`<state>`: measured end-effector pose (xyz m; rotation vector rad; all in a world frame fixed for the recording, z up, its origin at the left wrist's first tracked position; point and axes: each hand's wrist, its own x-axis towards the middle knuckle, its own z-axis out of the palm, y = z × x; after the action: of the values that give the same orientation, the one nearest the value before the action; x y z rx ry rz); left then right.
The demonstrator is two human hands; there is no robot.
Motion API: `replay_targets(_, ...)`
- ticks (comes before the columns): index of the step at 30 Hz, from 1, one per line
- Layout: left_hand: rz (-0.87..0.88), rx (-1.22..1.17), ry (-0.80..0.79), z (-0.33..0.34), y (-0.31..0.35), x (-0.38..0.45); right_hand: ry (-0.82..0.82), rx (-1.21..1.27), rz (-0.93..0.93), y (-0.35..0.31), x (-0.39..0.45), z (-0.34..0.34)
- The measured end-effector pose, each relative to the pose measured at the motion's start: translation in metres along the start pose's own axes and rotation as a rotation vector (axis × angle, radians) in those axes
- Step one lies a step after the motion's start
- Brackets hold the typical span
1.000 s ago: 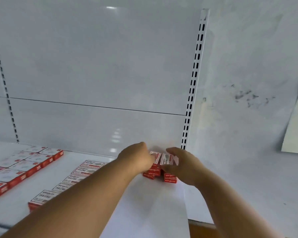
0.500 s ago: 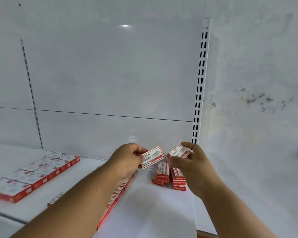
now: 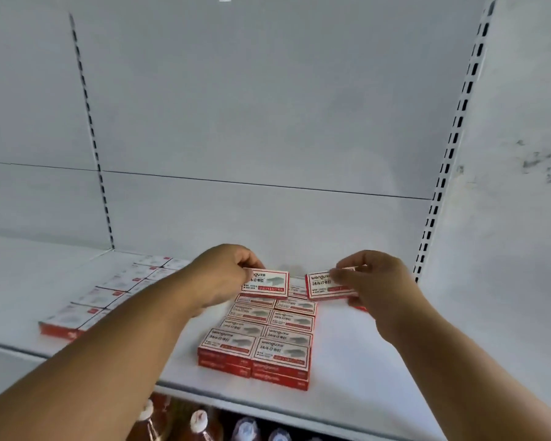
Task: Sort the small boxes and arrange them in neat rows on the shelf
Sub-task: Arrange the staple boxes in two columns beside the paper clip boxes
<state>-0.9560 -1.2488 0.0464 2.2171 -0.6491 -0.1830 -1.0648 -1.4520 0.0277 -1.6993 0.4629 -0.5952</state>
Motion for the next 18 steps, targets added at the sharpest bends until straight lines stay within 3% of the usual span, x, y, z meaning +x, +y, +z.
replay_targets(5, 0.059, 0.158, -0.074, -0.01, -0.033, -0.002, -0.01, -0.209, 0.018, 0.004, -0.027, 0.039)
replay_targets(11, 0.148, 0.253, -0.209, -0.009, -0.05, -0.007, 0.054, -0.676, -0.103, 0.012, -0.043, 0.061)
replay_targets(18, 0.274, 0.305, -0.176, -0.006, -0.062, -0.01, 0.007, -0.754, -0.078, 0.014, -0.053, 0.071)
